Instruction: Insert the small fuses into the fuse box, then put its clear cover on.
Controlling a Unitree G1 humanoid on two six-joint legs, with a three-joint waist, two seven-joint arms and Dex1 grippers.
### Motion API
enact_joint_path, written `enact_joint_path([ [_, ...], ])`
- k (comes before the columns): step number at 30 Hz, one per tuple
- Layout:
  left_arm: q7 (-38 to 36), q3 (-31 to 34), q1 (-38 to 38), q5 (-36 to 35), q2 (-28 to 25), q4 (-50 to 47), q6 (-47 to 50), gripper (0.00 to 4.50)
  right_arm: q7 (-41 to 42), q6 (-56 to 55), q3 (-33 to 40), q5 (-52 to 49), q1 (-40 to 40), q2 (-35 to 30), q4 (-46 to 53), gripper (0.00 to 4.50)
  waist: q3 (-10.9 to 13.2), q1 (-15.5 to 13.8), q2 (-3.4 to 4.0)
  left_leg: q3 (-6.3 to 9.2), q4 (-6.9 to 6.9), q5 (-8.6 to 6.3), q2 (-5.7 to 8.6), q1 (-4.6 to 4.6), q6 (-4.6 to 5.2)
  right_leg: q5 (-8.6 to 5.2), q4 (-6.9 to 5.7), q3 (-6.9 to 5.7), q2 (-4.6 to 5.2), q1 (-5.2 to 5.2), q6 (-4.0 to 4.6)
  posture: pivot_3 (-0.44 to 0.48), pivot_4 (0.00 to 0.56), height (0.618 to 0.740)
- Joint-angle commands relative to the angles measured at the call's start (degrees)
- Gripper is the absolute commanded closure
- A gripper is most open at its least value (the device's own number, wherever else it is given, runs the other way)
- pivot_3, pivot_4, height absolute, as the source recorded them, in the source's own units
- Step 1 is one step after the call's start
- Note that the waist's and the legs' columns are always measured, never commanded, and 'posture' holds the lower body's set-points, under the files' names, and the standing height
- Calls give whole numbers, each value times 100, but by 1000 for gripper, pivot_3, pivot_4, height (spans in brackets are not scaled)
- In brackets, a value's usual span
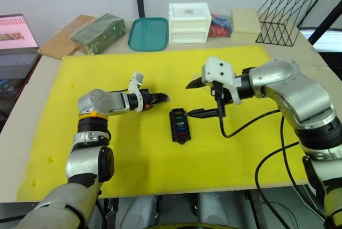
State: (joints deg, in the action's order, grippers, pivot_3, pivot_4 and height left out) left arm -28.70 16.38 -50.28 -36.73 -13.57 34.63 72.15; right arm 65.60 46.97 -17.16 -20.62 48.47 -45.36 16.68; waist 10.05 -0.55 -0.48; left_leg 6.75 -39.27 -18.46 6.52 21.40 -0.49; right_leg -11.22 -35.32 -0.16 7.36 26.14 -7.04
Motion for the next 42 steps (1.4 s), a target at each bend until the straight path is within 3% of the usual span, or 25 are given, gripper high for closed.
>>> enact_joint_path([
  [1, -208, -289, 29, 211, -252, 131, 0, 4463, -18, -99, 52, 38, 180, 46, 108, 0, 0, 4, 0, 0, 0, 0, -1, 0, 0, 0, 0, 0, -1, 0, 0, 0, 150, 740],
  [4, -992, -700, 43, 62, -611, -222, 64, 4463, -12, -87, 49, 53, 173, 47, 121, 0, 0, 47, 0, 0, 1, 0, -3, 2, -1, 0, 0, 0, -3, 5, 0, 0, 150, 740],
  [12, -4554, -2688, -281, -23, -2542, -1169, -153, 4463, 26, -119, 36, 74, 125, 18, 154, 0, 1, 148, 0, -6, 12, 1, -10, 12, -1, 1, 1, 1, -8, 26, 2, 0, 150, 740],
  [16, -5413, -3265, -501, 257, -2879, -1077, -516, 4463, 32, -137, 30, 88, 111, 25, 159, 0, 2, 112, -2, -4, 8, 0, -3, 12, 0, 1, 3, 0, -4, 18, 2, 0, 150, 740],
  [19, -6293, -4334, -632, 318, -3585, -1666, -1122, 4463, 22, -151, 6, 105, 69, 20, 205, 0, 3, 145, -3, -6, 9, 0, -5, 15, 0, 1, 3, 0, -6, 23, 2, 0, 150, 740],
  [23, -6380, -5401, -699, 103, -4133, -2173, -1883, 4463, 14, -141, -7, 115, 46, 28, 246, 0, 5, 161, -1, -11, 16, 0, -13, 15, 0, 1, 0, 1, -9, 33, 3, 0, 150, 740],
  [27, -6380, -6107, -882, 203, -4129, -2080, -2531, 4463, 6, -141, -47, 148, 25, 30, 286, 0, 5, 119, -2, -10, 9, 0, -13, 15, 0, 2, 0, 1, -11, 27, 4, 0, 150, 740],
  [33, -6380, -6753, -893, 435, -4031, -2046, -3198, 4463, 13, -140, -60, 162, 7, 4, 332, 0, 6, 130, -4, -10, 7, -1, -11, 18, 2, 2, 1, 1, -12, 28, 4, 0, 150, 740],
  [42, -6380, -7092, -870, 841, -3693, -1632, -3572, 4463, 3, -154, -108, 194, 16, 11, 357, 0, 6, 136, -4, -11, 7, -1, -14, 18, 3, 2, 0, 1, -16, 29, 4, 0, 150, 740],
])
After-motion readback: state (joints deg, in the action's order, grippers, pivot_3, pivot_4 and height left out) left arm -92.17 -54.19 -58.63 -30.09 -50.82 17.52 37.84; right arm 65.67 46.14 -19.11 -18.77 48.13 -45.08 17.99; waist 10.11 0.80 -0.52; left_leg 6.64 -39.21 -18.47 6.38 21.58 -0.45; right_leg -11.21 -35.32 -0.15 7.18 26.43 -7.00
